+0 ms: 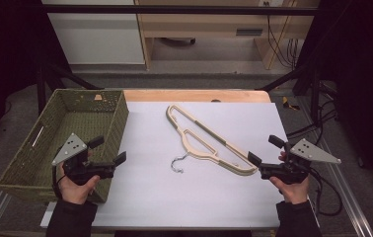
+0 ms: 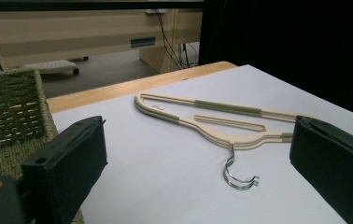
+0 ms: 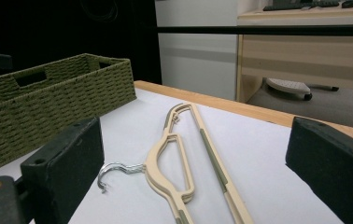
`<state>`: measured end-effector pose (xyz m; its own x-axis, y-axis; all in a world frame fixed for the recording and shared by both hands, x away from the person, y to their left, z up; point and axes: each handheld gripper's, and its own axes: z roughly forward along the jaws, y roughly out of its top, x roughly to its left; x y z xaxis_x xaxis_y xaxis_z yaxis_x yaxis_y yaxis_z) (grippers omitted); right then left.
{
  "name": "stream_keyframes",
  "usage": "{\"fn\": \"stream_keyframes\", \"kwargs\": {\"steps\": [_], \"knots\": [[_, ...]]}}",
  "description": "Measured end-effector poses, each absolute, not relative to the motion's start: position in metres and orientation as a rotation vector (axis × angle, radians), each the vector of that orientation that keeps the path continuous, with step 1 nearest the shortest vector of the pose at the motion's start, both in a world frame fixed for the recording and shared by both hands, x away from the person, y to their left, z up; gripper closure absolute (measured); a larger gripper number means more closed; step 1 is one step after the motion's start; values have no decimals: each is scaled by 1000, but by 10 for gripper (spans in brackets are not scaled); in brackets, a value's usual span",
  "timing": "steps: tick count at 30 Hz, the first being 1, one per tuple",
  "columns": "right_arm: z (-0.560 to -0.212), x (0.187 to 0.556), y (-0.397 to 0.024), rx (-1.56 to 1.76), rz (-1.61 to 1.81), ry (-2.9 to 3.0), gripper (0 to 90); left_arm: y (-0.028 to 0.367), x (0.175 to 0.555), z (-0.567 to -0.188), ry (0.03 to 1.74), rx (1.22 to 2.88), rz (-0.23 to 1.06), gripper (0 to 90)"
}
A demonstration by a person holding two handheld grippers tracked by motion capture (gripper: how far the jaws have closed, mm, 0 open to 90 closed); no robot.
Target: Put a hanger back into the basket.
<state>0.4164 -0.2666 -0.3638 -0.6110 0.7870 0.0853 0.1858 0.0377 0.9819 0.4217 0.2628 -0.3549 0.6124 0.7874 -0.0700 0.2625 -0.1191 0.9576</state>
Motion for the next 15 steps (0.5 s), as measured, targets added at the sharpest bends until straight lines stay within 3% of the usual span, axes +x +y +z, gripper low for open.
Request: {"fn": "stream_keyframes", "kwargs": {"steps": [15], "knots": [[-366,419,-264,992,1600,1845,46,233,431,-361,859,1754,527,48]]}}
